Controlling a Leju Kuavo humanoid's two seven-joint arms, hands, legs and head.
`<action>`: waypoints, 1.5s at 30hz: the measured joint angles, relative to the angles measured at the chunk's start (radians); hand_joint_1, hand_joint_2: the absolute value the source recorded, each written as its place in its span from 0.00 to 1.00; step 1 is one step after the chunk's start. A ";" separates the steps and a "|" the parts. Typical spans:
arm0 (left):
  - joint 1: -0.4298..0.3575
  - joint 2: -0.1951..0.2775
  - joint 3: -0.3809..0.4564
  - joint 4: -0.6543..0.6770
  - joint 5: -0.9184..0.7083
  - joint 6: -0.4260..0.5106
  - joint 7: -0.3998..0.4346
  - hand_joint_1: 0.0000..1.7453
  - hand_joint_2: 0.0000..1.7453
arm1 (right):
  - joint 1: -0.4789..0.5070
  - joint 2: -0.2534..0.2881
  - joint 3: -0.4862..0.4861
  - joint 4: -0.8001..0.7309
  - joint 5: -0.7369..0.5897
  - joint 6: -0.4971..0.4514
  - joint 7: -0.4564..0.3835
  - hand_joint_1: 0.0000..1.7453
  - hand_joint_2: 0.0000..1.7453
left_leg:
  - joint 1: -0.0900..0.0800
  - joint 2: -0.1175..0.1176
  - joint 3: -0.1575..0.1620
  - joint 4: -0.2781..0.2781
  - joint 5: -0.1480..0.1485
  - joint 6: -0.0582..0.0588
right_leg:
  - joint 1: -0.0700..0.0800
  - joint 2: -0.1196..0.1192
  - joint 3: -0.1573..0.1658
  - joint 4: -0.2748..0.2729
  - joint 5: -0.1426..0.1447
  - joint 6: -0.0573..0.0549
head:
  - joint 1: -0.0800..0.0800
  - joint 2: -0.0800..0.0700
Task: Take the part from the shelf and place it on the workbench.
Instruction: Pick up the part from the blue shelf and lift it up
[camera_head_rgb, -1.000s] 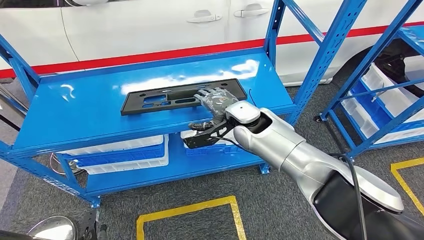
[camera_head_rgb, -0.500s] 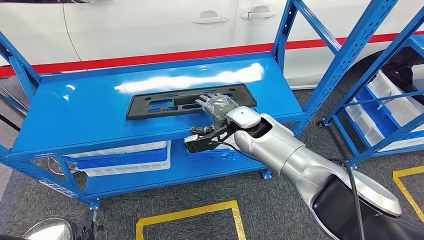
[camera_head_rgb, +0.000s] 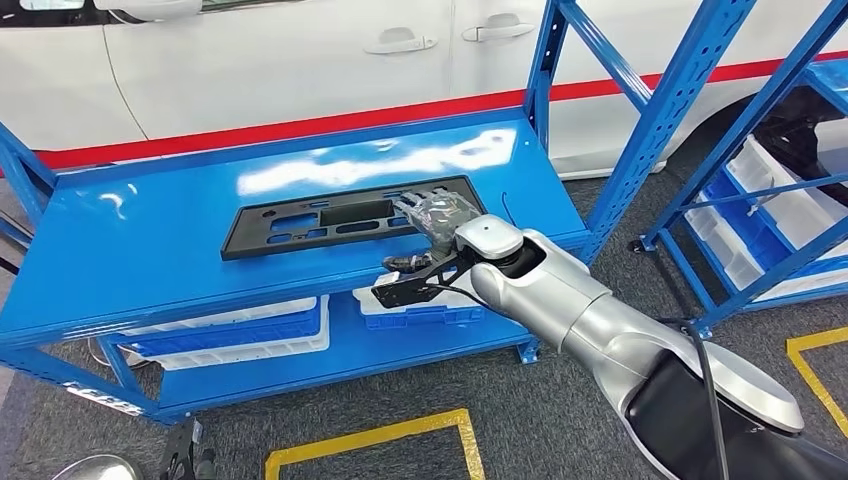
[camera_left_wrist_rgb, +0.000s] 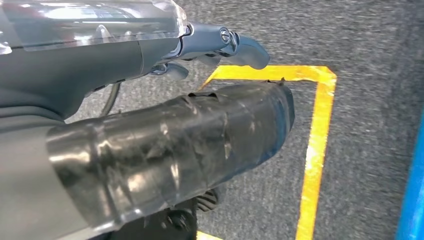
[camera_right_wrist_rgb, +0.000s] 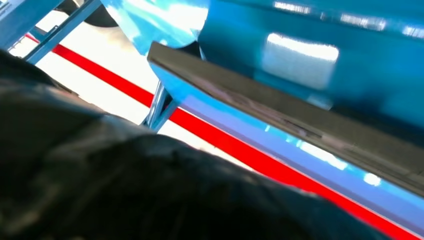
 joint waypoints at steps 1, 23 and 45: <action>-0.001 0.000 0.000 0.000 0.000 0.000 0.000 0.00 0.00 | 0.000 0.000 0.000 0.000 0.000 -0.001 0.000 0.00 0.00 | -0.002 -0.001 0.026 -0.056 0.020 0.005 | 0.001 0.001 0.002 0.004 -0.007 0.004 | 0.000 0.000; -0.002 -0.001 0.000 0.000 0.000 -0.001 -0.009 0.00 0.00 | 0.007 0.002 0.000 0.014 0.004 -0.001 0.001 0.00 0.00 | 0.003 0.000 0.085 -0.050 -0.072 -0.006 | -0.014 -0.007 -0.036 -0.006 0.028 0.011 | 0.001 0.000; -0.003 0.001 0.000 0.001 -0.005 -0.021 0.010 0.00 0.00 | 0.048 0.027 0.000 0.030 -0.002 -0.018 -0.003 0.00 0.00 | 0.000 0.000 0.085 -0.114 -0.009 0.041 | -0.012 -0.004 -0.161 0.288 -0.109 0.044 | 0.002 0.000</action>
